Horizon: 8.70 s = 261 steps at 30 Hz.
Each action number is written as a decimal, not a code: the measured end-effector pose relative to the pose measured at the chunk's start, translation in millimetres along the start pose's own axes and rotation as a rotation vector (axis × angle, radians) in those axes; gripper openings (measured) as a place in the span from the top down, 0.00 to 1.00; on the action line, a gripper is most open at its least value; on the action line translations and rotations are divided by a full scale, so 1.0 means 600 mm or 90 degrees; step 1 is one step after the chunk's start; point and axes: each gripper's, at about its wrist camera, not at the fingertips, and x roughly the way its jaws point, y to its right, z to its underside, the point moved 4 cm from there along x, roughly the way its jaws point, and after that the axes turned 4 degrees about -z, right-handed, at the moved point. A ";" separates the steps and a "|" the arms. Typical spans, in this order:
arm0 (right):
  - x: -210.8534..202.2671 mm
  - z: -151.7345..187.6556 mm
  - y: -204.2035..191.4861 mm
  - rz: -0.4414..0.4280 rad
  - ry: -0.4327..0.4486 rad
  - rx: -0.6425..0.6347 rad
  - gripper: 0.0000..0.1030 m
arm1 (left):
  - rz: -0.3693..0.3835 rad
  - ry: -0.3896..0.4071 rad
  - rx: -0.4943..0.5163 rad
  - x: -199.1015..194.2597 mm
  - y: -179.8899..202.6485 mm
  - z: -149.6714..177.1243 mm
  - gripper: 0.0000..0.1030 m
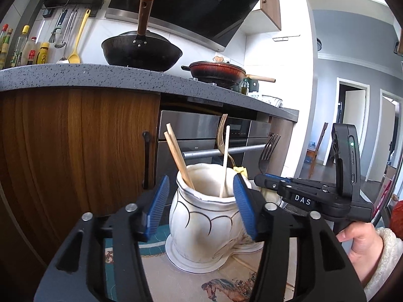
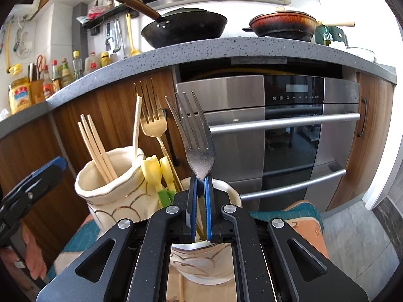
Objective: Organize utensils
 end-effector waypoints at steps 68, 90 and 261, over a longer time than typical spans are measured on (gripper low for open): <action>-0.125 0.273 -0.109 0.017 -0.297 -0.076 0.64 | -0.013 -0.108 0.035 -0.111 0.023 0.122 0.05; -0.214 0.201 -0.018 -0.010 -0.092 0.036 0.96 | -0.049 -0.220 0.045 -0.049 0.096 0.144 0.05; -0.184 0.130 -0.035 0.121 0.106 -0.077 0.05 | -0.115 -0.036 0.092 -0.120 0.032 0.114 0.05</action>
